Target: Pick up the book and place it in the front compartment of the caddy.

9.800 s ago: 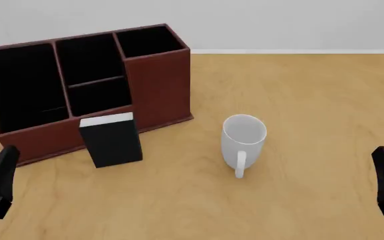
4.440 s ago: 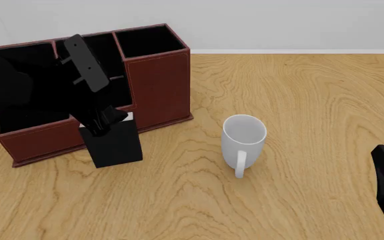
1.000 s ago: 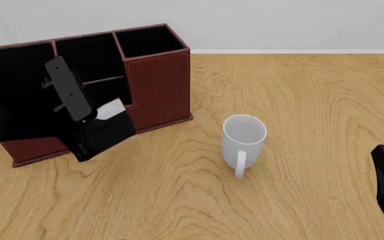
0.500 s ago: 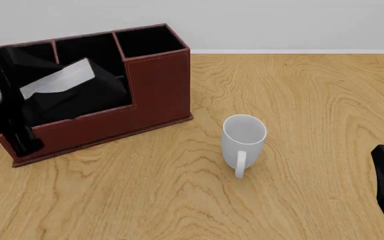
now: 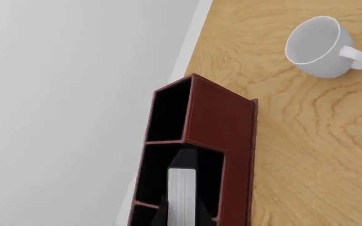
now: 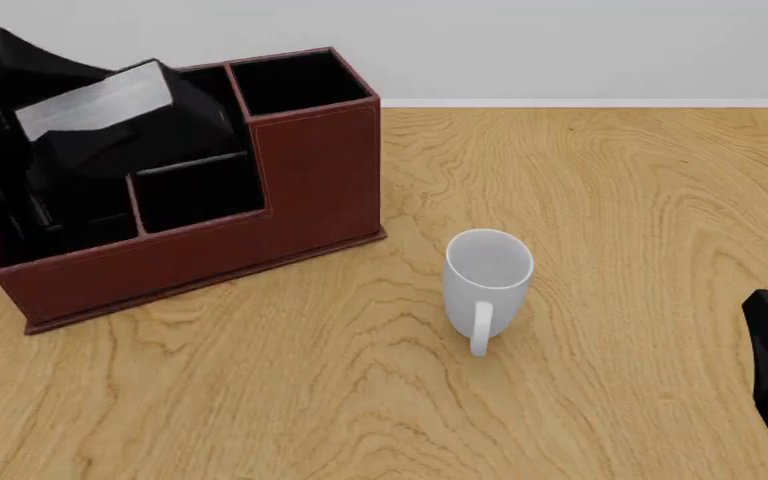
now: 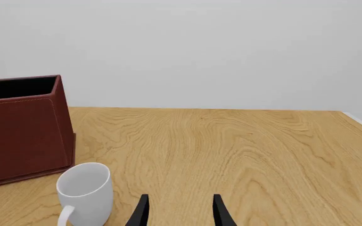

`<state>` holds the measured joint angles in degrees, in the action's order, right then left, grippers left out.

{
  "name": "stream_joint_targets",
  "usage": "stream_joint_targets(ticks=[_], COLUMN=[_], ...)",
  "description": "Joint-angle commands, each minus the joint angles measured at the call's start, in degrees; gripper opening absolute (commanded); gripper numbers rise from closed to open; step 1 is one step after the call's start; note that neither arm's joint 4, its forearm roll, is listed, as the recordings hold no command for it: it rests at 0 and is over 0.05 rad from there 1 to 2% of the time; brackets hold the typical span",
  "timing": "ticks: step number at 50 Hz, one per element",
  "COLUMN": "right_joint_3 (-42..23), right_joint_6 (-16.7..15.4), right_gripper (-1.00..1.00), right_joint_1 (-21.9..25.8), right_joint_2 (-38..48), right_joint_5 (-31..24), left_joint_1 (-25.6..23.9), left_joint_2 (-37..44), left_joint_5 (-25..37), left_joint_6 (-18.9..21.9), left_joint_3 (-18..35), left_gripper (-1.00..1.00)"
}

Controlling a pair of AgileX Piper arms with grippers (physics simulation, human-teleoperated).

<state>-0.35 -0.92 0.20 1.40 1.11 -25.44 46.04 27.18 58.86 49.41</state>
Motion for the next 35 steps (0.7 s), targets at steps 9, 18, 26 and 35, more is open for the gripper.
stream_joint_targets(ticks=[9,18,26,35], right_joint_3=[0.0,0.0,0.0,0.0], right_joint_6=[0.0,0.0,0.01,-0.01], right_gripper=[1.0,1.0,1.0,1.0], right_joint_1=[0.0,0.0,0.01,0.0], right_joint_2=[-0.02,-0.02,-0.01,0.0], right_joint_5=[-0.01,-0.01,0.0,0.0], left_joint_1=[1.69,0.71,2.06,3.52], left_joint_2=[4.34,5.74,7.72,8.48], left_joint_5=[0.44,-0.92,-2.27,-5.06], left_joint_6=[3.16,4.49,5.59,7.62], left_joint_3=[6.62,7.59,8.48,6.23], left_gripper=[-1.0,-1.0,-1.0,-1.0])
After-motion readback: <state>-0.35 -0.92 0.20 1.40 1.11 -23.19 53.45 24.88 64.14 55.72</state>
